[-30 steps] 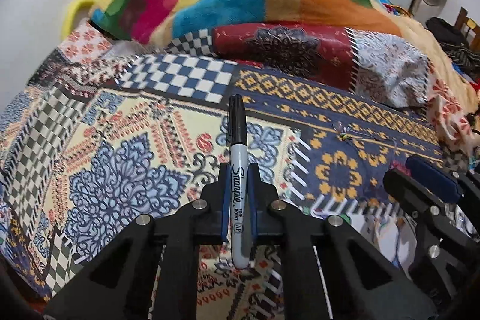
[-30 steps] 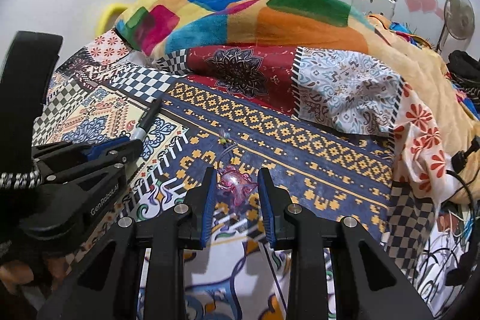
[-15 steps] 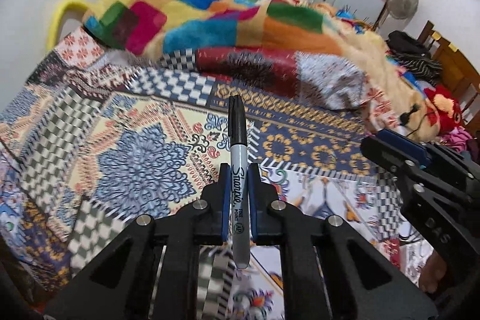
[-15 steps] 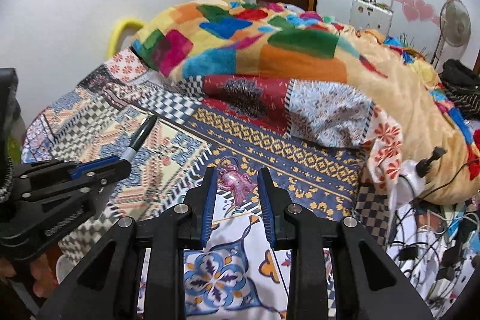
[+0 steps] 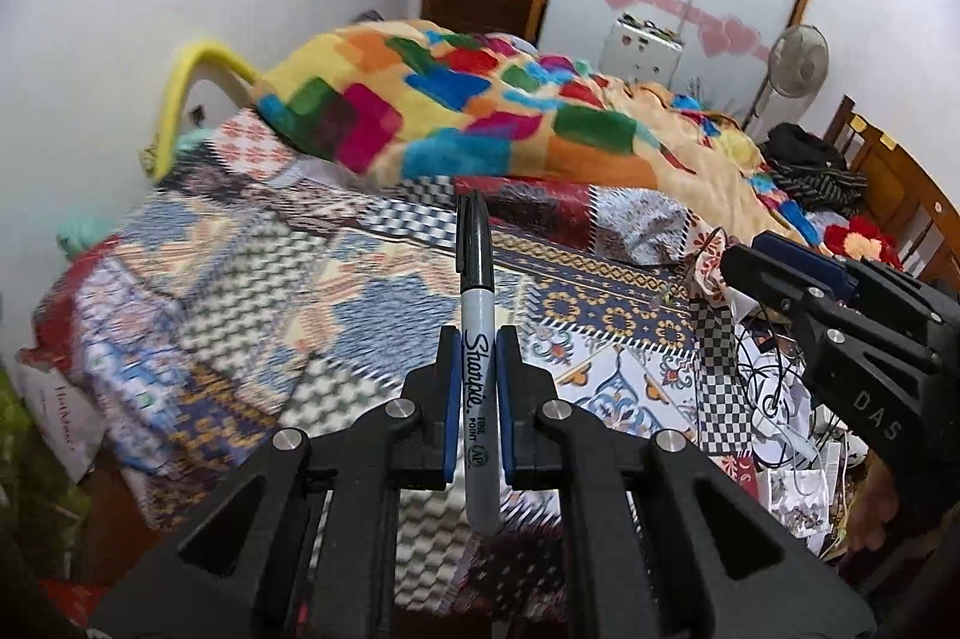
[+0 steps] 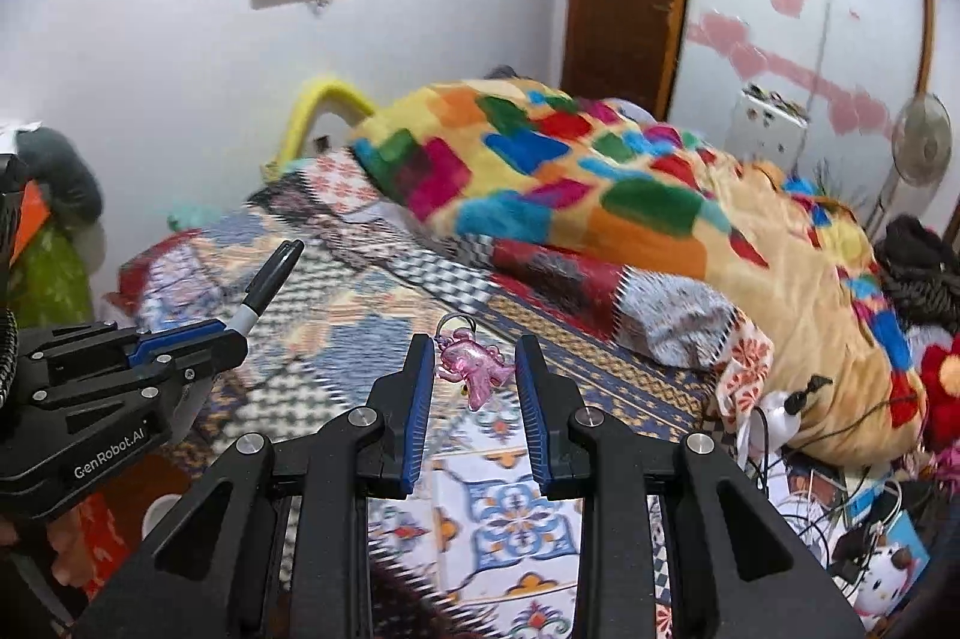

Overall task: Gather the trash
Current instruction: 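Carry the Sharpie and pink keychain with both grippers over the white bin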

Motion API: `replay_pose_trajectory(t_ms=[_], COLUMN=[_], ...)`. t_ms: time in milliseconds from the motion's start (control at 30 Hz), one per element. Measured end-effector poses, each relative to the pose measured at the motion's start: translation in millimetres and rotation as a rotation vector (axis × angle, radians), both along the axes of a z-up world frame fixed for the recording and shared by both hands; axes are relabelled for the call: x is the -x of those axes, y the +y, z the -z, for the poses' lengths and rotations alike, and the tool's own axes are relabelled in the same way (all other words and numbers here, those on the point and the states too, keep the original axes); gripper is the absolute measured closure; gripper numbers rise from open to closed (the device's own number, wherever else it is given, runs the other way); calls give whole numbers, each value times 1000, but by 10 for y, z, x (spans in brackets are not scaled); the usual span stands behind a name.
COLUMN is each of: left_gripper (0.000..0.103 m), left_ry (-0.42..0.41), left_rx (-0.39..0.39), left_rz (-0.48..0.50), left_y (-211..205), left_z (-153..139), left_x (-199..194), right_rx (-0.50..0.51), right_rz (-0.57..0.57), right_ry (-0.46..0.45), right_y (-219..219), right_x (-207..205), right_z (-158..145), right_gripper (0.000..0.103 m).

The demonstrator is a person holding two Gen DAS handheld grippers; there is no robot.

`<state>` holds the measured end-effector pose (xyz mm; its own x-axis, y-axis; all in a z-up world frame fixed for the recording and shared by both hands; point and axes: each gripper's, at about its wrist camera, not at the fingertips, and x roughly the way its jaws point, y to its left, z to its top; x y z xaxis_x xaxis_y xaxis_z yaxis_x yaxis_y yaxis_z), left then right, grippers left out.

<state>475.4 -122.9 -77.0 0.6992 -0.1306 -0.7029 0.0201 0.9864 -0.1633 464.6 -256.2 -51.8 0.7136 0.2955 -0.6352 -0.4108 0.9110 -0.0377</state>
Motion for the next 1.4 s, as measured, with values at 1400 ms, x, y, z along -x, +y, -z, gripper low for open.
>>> replay_pose_trajectory(t_ms=[1400], left_gripper=[94], left_ry=[160], left_rx=[56], left_rz=[-382], left_y=[2606], left_z=[826], left_x=[2652], right_rx=[60], right_rz=[-514], right_ry=[237], right_y=[2807], right_x=[2014], right_z=[839], right_gripper=[78])
